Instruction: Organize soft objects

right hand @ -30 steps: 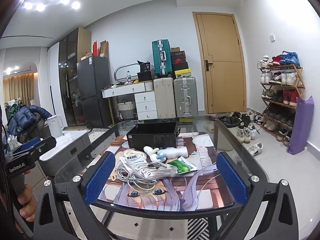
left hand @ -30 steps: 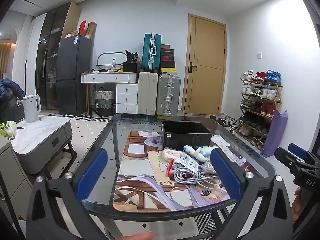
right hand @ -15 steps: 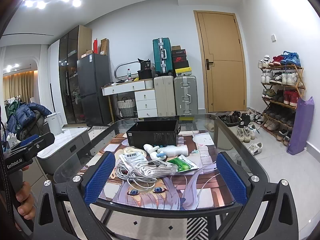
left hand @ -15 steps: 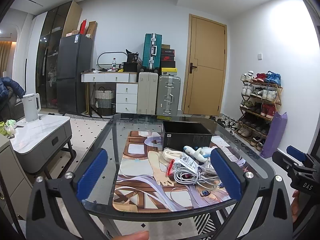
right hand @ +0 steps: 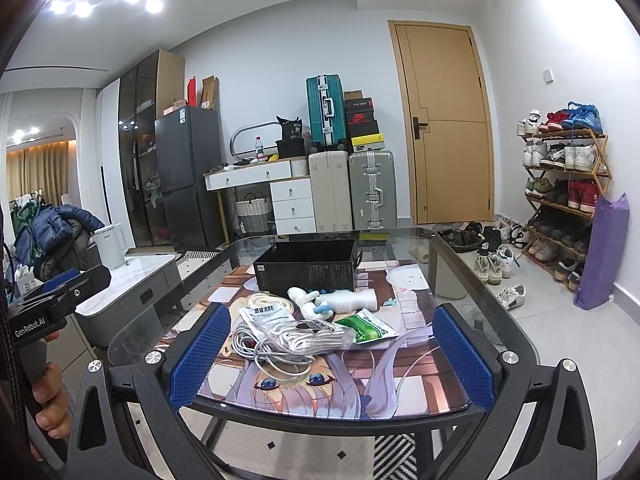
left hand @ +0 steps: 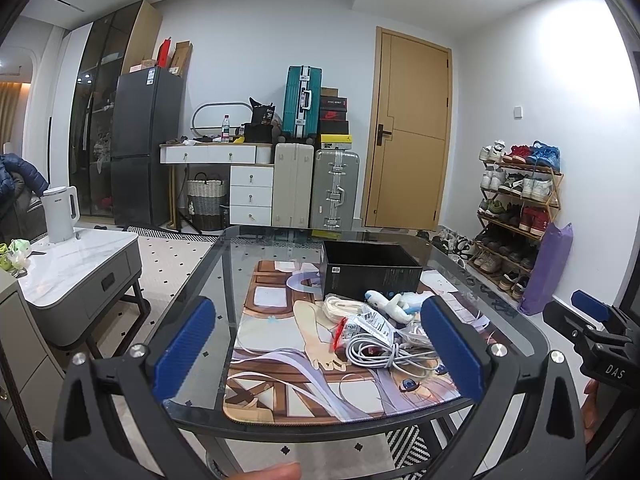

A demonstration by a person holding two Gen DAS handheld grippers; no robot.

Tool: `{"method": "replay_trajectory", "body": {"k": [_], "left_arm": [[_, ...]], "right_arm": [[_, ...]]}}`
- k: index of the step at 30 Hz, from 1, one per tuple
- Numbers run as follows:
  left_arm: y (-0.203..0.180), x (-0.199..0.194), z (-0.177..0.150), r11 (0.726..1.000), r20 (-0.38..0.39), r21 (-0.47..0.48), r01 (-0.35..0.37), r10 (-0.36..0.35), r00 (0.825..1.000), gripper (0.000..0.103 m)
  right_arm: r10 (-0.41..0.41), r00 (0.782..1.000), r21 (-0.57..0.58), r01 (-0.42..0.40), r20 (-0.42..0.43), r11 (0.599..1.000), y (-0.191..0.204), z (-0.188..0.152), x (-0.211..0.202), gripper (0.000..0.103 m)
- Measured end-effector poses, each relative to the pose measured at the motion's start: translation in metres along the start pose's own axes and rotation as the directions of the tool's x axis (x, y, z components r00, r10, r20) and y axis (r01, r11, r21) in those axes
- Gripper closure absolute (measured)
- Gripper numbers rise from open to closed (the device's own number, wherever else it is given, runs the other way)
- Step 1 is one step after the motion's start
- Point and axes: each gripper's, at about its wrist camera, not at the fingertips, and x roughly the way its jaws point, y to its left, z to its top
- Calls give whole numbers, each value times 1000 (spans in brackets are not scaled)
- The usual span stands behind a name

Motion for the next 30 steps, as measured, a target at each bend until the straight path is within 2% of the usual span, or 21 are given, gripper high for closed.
{"method": "replay_trajectory", "body": {"k": [30], "left_arm": [[-2,5,-5,1000,-14,9,8,-8,1000,0]], "right_arm": [[9,1000,-3,-9,-8,1000,0,-3,4,0]]}}
